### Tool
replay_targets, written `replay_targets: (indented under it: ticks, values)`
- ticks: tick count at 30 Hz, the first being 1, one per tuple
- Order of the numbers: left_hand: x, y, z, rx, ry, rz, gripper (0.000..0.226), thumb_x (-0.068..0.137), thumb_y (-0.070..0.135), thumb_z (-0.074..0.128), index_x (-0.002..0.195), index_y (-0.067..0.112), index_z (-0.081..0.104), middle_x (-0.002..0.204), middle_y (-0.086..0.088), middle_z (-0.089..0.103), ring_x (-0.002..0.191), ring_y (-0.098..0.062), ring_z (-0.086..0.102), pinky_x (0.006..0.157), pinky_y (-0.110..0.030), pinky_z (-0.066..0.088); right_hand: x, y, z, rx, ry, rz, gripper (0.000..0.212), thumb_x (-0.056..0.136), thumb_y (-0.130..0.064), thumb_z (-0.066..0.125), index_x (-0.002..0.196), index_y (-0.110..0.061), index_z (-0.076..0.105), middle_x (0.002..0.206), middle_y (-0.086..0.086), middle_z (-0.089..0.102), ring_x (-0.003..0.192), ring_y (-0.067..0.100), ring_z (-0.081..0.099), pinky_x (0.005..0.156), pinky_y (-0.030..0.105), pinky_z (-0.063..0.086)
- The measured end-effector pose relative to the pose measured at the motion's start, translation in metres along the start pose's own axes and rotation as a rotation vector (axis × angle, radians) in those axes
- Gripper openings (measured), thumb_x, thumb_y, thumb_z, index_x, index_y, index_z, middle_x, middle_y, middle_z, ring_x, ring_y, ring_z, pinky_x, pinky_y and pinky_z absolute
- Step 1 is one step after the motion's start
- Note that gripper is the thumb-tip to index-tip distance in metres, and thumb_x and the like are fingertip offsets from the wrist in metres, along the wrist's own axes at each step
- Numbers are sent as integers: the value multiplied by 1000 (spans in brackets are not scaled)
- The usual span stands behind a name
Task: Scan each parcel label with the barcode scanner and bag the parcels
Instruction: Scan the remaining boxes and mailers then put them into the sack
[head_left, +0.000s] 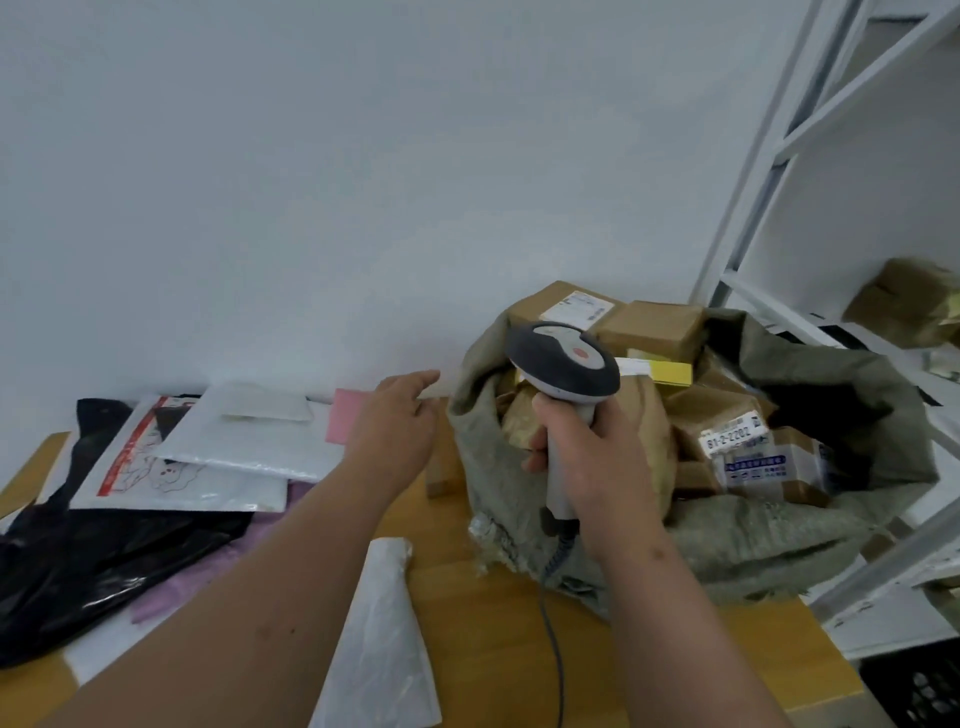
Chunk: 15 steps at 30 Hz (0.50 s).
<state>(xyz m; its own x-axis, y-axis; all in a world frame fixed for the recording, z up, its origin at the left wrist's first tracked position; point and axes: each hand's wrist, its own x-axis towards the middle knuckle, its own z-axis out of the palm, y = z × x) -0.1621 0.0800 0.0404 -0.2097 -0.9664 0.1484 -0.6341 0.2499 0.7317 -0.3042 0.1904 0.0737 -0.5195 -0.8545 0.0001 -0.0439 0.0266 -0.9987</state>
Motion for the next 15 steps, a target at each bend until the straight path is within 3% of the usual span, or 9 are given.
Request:
replay_targets:
  ticks: [3,6,11,15]
  values:
    - [-8,-42,-22,38,-4,-59,39,101,20,46,140,22,51,142,-2,51,126,-19,48,95,-21,31,-10,11,38,-41,-32,57,8,93,-28,62,88,-22,60,68,-1,63,53,5,60,45,11,43]
    - [-14,-84,-42,56,-36,-119,39,101,20,48,140,21,51,142,-5,49,126,-21,48,102,-28,37,-18,26,76,-56,-63,108,8,94,-29,63,95,-20,61,69,0,63,55,8,60,54,20,47]
    - [-22,-144,-65,62,-94,-211,41,100,20,49,141,21,50,144,-4,47,124,-17,49,92,-18,29,-23,55,127,-99,-84,185,12,93,-29,62,95,-16,62,75,8,66,62,15,61,61,28,48]
    - [-20,-172,-65,79,-136,-241,41,100,20,49,141,18,50,141,-4,50,125,-16,48,93,-17,29,-24,77,144,-139,-90,234,14,94,-25,62,92,-11,60,73,9,61,61,16,57,50,18,46]
